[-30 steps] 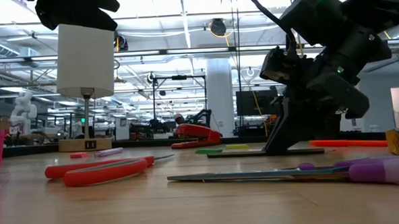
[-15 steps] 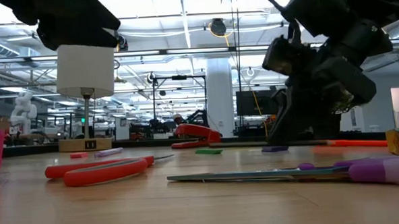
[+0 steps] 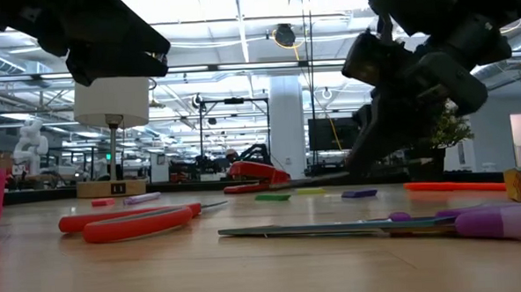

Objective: Pack school essentials
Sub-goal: Put the black pencil into the red supply box

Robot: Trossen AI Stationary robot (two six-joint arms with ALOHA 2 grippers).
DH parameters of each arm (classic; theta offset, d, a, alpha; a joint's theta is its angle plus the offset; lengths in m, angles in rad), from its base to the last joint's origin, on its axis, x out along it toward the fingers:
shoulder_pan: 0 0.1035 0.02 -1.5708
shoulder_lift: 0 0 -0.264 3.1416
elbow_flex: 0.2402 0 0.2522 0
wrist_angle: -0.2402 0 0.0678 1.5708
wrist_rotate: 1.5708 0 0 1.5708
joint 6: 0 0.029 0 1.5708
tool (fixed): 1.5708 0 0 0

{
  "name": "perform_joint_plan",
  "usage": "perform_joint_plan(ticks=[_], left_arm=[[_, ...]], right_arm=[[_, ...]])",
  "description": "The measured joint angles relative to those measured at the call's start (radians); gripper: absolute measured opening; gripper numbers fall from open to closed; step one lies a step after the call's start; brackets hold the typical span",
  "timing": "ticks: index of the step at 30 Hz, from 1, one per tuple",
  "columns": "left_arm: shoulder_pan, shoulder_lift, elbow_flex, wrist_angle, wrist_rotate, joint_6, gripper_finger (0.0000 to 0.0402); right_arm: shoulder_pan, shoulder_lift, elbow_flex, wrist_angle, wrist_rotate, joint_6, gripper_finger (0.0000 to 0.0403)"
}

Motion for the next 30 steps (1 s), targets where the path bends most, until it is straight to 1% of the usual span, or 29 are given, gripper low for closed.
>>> perform_joint_plan(ticks=[5, 13, 16, 21, 25, 30], left_arm=[[0.0, 0.0, 0.0, 0.001, 0.0, -0.001, 0.0223], [0.0, 0.0, 0.0, 0.001, 0.001, -0.002, 0.0223], [0.0, 0.0, 0.0, 0.001, 0.001, -0.002, 0.0223], [0.0, 0.0, 0.0, 0.001, 0.001, -0.002, 0.0223], [0.0, 0.0, 0.0, 0.001, 0.001, -0.002, 0.0223], [0.0, 0.0, 0.0, 0.001, 0.001, -0.002, 0.0223]], right_arm=[[0.0, 0.0, 0.0, -0.052, 0.0, 0.0, 0.0007], [0.0, 0.0, 0.0, -0.053, 0.001, -0.002, 0.0012], [0.0, 0.0, 0.0, -0.062, 0.0, -0.015, 0.0031], [0.0, 0.0, 0.001, -0.102, -0.001, -0.039, 0.0081], [0.002, 0.0, -0.024, -0.081, 0.0, -0.041, 0.0117], [0.002, -0.002, -0.083, -0.029, 0.041, -0.041, 0.0137]])
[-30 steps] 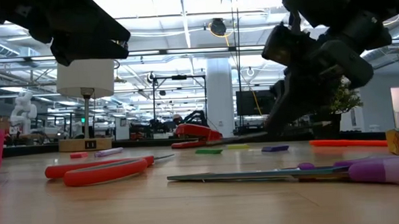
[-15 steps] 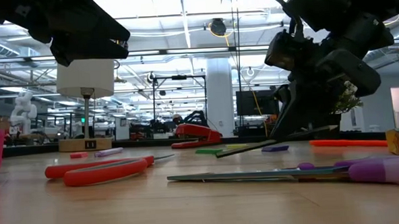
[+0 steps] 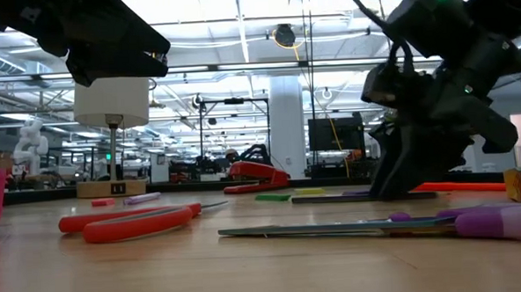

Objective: Pack school essentials
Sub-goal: Put the black pencil into the red supply box

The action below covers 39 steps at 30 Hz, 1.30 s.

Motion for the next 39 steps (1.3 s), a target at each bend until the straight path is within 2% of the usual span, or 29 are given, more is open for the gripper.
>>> perform_joint_plan(ticks=[4, 9, 17, 19, 24, 31, 39], left_arm=[[0.0, 0.0, 0.0, 0.0, 0.0, 0.0, 0.0223], [0.0, 0.0, 0.0, 0.0, 0.0, 0.0, 0.0223], [0.0, 0.0, 0.0, 0.0, 0.0, 0.0, 0.0223], [0.0, 0.0, 0.0, 0.0, 0.0, 0.0, 0.0223], [0.0, 0.0, 0.0, 0.0, 0.0, 0.003, 0.0223], [0.008, 0.0, 0.0, 0.0, -0.001, 0.01, 0.0223], [0.027, 0.0, 0.0, 0.0, 0.0, 0.052, 0.0223]], right_arm=[[0.0, 0.0, -0.042, 0.09, -0.012, -0.019, 0.0137], [-0.009, 0.0, -0.068, 0.116, -0.01, -0.019, 0.0119], [-0.024, -0.001, -0.17, 0.256, 0.008, 0.013, 0.0022], [-0.024, -0.002, -0.186, 0.275, 0.01, 0.014, 0.001], [-0.024, 0.0, -0.196, 0.298, 0.013, 0.014, 0.0019], [-0.025, 0.003, -0.2, 0.397, -0.039, -0.009, 0.0008], [-0.025, 0.003, -0.2, 0.489, -0.044, -0.01, 0.0007]])
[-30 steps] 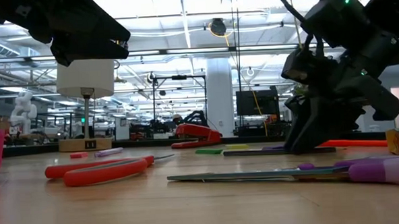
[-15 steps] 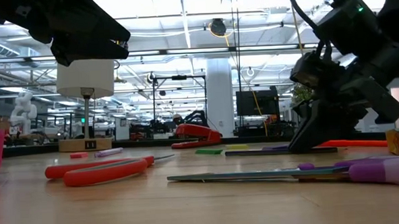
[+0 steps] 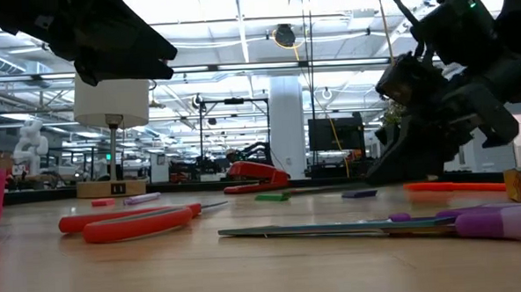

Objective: Pack school essentials
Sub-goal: Put the black pencil into the red supply box

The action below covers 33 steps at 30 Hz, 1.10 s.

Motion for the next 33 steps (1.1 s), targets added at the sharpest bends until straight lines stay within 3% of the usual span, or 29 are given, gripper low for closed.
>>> perform_joint_plan(ticks=[9, 14, 21, 26, 33], left_arm=[[0.001, 0.0, 0.0, -0.005, 0.001, 0.004, 0.0223], [0.018, 0.059, -0.002, 0.03, 0.056, 0.065, 0.0223], [0.08, 0.198, 0.007, 0.236, 0.153, 0.155, 0.0224], [0.124, 0.253, 0.032, 0.239, 0.244, 0.152, 0.0224], [0.142, 0.269, 0.045, 0.237, 0.284, 0.146, 0.0224]], right_arm=[[0.003, -0.001, 0.001, 0.055, -0.027, 0.023, 0.0008], [0.003, -0.002, 0.002, 0.137, -0.059, 0.025, 0.0007], [0.005, -0.002, 0.003, 0.187, -0.08, 0.025, 0.0], [0.01, -0.002, 0.003, 0.199, -0.081, 0.025, 0.0001], [0.025, -0.002, 0.013, 0.169, -0.111, 0.042, 0.0002]])
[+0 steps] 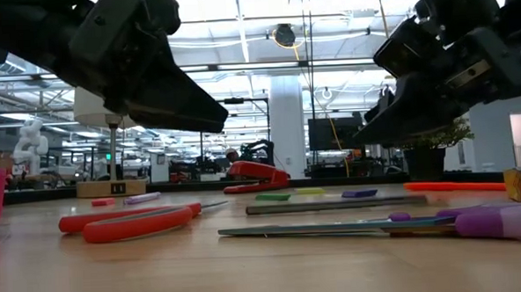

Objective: Pack school essentials
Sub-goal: Put the black pencil into the red supply box

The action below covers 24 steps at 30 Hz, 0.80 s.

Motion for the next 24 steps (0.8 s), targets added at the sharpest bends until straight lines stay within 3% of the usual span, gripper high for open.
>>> perform_joint_plan(ticks=[3, 7, 13, 18, 24], left_arm=[[0.0, 0.0, 0.0, -0.005, 0.003, -0.003, 0.0224], [0.0, 0.0, 0.0, -0.004, 0.003, -0.003, 0.0223], [-0.007, 0.0, 0.0, 0.001, 0.003, -0.004, 0.0223], [-0.019, 0.0, 0.0, 0.003, 0.004, -0.002, 0.0223], [-0.019, 0.0, 0.0, 0.017, 0.004, 0.009, 0.0223]], right_arm=[[0.05, 0.0, 0.087, -0.146, 0.028, -0.003, 0.0025], [0.119, 0.045, 0.236, -0.36, 0.134, -0.061, 0.0086], [0.123, 0.164, 0.331, -0.323, 0.165, -0.106, 0.0155], [0.084, 0.262, 0.348, -0.3, 0.105, -0.095, 0.0148], [0.05, 0.334, 0.349, -0.296, 0.042, -0.094, 0.0101]])
